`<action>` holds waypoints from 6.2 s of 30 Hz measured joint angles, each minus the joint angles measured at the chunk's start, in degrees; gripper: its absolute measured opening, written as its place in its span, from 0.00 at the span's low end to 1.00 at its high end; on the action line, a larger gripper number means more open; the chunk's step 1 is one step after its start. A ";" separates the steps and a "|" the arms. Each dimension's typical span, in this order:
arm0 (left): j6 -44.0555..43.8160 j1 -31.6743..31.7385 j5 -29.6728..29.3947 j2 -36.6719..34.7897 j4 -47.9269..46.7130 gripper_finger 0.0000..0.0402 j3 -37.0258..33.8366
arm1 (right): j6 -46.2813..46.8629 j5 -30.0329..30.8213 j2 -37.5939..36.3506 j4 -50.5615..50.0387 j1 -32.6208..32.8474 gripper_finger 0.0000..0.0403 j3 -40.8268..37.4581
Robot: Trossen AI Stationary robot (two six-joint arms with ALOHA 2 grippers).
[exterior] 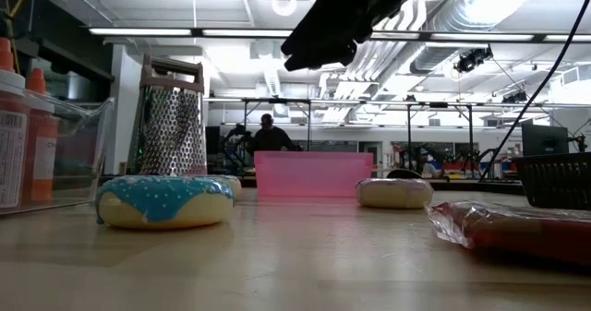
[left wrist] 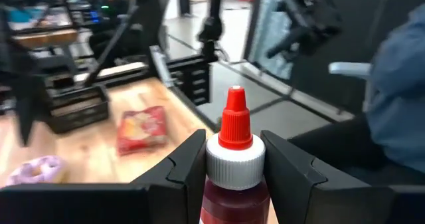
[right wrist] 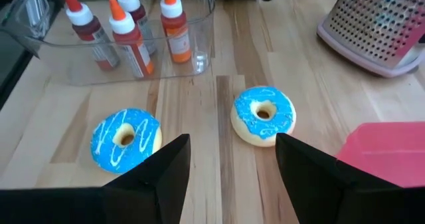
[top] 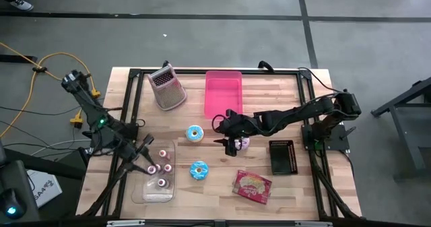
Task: Pick & Place Food Item
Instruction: Put the red large food coloring bottle into the transparent bin, then put the popcorn bag into the red bin
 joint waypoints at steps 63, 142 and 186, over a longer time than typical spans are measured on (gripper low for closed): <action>-11.42 -28.86 -26.67 22.86 42.43 0.30 -25.35 | 0.00 0.01 -0.02 1.32 0.02 0.52 0.00; 4.05 -28.66 -34.13 38.79 78.22 0.35 -26.58 | 0.00 0.01 -0.04 1.35 0.02 0.52 -0.02; 3.01 26.88 -8.40 29.97 51.25 0.35 -12.86 | 0.00 0.01 -0.04 1.76 0.02 0.52 -0.02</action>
